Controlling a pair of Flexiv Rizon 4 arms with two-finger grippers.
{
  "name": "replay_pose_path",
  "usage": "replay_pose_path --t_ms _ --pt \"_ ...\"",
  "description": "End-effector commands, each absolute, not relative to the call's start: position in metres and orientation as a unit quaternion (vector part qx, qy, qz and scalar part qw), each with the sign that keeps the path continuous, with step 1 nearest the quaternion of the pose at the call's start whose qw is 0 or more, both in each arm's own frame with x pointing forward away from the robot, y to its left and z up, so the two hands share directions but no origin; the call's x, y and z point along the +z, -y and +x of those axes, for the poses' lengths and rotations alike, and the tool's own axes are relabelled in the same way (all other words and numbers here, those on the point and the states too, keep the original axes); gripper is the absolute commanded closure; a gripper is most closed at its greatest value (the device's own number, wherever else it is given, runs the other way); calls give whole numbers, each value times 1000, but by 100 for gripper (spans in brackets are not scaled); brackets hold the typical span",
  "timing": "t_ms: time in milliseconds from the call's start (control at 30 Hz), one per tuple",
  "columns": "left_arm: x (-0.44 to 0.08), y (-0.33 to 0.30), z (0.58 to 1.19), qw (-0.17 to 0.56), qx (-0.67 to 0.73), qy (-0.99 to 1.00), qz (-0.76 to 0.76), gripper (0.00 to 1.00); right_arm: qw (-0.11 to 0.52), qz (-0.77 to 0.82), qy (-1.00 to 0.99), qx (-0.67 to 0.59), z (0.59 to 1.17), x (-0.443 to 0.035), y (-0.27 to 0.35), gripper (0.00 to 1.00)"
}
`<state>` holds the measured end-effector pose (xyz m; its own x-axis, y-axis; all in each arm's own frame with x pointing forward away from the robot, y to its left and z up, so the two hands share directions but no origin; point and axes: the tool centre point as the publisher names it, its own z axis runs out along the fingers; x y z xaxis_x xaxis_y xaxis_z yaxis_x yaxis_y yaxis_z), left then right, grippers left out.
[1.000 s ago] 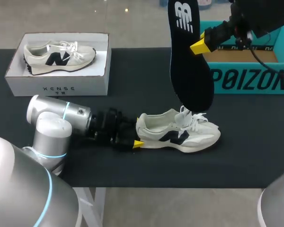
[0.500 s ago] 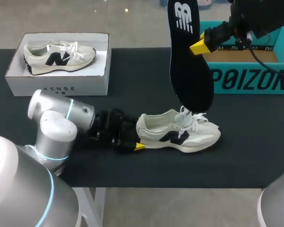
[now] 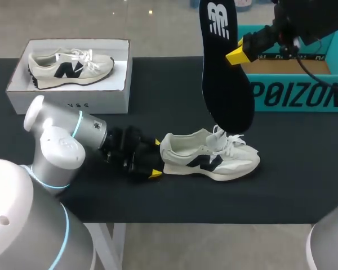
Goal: Take the shoe out of the shoebox, open the shoe tongue, remove and reinsert the insole, then place the shoe into the shoebox
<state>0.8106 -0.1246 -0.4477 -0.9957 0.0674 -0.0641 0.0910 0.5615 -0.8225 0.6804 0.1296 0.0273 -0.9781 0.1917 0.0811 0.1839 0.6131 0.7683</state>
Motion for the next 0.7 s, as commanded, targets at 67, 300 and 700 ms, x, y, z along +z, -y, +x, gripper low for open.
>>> replay_pose_path --t_ms 67,300,700 --pt "-428 105 807 -13 -426 -903 60 0 3 104 -899 425 682 28 -131 100" --pt "-394 91 804 -39 -299 -950 79 0 3 104 -899 425 682 28 -131 100" --pt "-356 98 800 -38 -172 -981 86 0 3 104 -899 425 682 28 -131 100"
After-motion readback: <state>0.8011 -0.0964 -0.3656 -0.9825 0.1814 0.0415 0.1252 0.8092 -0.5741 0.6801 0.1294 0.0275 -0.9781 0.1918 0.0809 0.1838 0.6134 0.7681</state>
